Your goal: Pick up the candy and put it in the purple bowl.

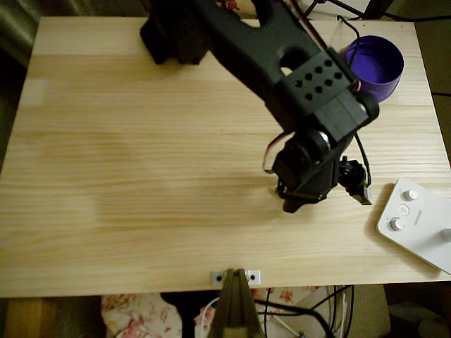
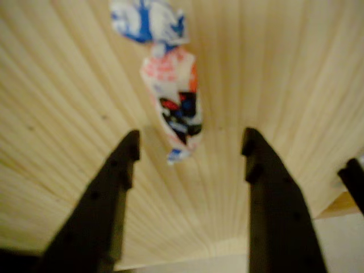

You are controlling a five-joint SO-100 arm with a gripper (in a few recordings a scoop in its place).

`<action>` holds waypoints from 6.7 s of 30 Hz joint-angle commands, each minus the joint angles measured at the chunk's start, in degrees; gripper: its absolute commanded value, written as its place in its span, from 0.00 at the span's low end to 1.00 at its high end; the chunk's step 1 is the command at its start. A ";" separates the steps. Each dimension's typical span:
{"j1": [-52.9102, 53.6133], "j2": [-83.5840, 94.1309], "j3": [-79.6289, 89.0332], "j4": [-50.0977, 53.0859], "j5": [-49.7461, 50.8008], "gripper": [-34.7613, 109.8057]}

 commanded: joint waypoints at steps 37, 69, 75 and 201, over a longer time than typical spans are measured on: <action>-0.88 -2.55 -6.06 0.26 1.67 0.28; -6.86 29.36 7.47 7.56 20.48 0.26; -14.33 38.94 16.08 7.82 23.47 0.26; -34.28 24.52 4.22 5.89 13.45 0.34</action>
